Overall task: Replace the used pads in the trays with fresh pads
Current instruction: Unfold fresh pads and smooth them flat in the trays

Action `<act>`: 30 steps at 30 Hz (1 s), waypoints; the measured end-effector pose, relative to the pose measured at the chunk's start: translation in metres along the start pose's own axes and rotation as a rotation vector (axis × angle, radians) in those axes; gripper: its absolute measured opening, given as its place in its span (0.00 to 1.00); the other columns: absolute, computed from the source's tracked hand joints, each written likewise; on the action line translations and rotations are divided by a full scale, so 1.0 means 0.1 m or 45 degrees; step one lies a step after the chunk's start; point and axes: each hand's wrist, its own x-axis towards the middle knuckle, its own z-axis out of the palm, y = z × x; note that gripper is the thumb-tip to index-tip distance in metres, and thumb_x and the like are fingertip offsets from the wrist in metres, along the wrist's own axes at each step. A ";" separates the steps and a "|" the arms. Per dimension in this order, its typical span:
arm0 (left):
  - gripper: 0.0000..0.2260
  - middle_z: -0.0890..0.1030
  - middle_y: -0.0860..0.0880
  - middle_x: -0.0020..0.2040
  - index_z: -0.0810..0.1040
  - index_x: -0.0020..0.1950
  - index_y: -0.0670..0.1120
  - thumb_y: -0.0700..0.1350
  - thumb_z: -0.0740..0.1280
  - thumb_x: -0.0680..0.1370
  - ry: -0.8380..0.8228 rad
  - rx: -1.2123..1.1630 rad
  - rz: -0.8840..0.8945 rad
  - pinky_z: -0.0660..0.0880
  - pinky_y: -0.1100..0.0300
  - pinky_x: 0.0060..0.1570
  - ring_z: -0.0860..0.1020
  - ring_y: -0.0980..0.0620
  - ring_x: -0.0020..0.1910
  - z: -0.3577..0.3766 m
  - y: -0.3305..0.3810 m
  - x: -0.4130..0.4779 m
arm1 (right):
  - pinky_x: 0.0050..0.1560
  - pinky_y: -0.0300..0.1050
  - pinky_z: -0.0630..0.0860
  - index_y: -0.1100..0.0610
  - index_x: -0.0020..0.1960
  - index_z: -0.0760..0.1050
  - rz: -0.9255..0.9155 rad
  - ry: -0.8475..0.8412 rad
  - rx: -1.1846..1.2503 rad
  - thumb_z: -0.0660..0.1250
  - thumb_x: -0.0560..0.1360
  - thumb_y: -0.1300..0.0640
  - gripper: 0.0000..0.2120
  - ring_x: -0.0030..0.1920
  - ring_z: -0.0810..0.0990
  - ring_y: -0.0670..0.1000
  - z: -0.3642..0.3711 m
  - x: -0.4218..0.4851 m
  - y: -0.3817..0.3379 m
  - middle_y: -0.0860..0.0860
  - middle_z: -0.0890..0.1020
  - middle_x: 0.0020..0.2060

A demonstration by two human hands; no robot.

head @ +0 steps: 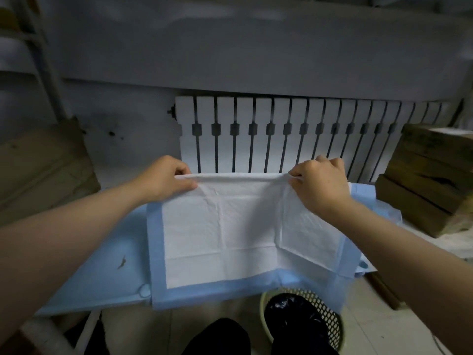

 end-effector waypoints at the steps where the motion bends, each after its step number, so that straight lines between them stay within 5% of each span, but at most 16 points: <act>1: 0.06 0.80 0.50 0.36 0.82 0.41 0.46 0.48 0.73 0.74 0.011 0.028 -0.004 0.66 0.61 0.31 0.73 0.55 0.32 -0.04 0.01 0.00 | 0.48 0.45 0.55 0.50 0.45 0.81 0.003 -0.023 -0.047 0.61 0.79 0.57 0.11 0.47 0.70 0.52 0.01 0.04 0.01 0.49 0.83 0.42; 6: 0.04 0.80 0.54 0.37 0.84 0.43 0.52 0.51 0.73 0.73 0.068 0.245 -0.075 0.67 0.60 0.34 0.75 0.55 0.35 -0.14 -0.01 0.11 | 0.42 0.45 0.66 0.54 0.44 0.79 0.110 -0.168 -0.157 0.66 0.77 0.56 0.05 0.37 0.75 0.52 0.01 0.24 0.01 0.51 0.81 0.38; 11: 0.05 0.81 0.53 0.38 0.83 0.43 0.52 0.50 0.69 0.75 0.262 0.460 -0.103 0.65 0.60 0.34 0.76 0.52 0.38 -0.19 0.07 0.36 | 0.41 0.50 0.81 0.57 0.49 0.80 0.313 -0.257 0.183 0.65 0.76 0.64 0.06 0.36 0.82 0.57 0.08 0.57 0.04 0.55 0.82 0.38; 17: 0.05 0.82 0.48 0.47 0.79 0.49 0.50 0.47 0.64 0.79 0.812 0.401 0.016 0.64 0.57 0.40 0.78 0.43 0.47 -0.40 0.37 0.66 | 0.31 0.37 0.65 0.61 0.54 0.76 0.332 0.170 0.861 0.58 0.82 0.59 0.09 0.33 0.71 0.46 -0.02 0.88 0.13 0.52 0.76 0.37; 21: 0.03 0.82 0.49 0.47 0.78 0.48 0.48 0.43 0.65 0.76 0.948 0.408 0.245 0.64 0.58 0.39 0.79 0.43 0.46 -0.36 0.38 0.58 | 0.37 0.31 0.68 0.59 0.57 0.75 0.278 0.345 1.011 0.60 0.81 0.57 0.09 0.38 0.74 0.45 0.04 0.74 0.24 0.50 0.78 0.44; 25: 0.04 0.81 0.50 0.41 0.79 0.44 0.48 0.39 0.70 0.73 0.813 0.460 0.437 0.67 0.58 0.37 0.78 0.45 0.39 0.04 0.16 0.28 | 0.49 0.36 0.70 0.58 0.57 0.76 0.304 0.254 1.056 0.62 0.80 0.60 0.08 0.49 0.76 0.47 0.31 0.37 0.32 0.47 0.78 0.53; 30: 0.05 0.81 0.55 0.41 0.80 0.41 0.52 0.42 0.68 0.68 0.381 0.453 0.307 0.73 0.55 0.41 0.80 0.47 0.41 0.90 -0.33 -0.24 | 0.46 0.38 0.72 0.58 0.51 0.78 0.447 -0.181 0.964 0.66 0.76 0.65 0.06 0.52 0.80 0.56 0.98 -0.26 0.40 0.53 0.82 0.51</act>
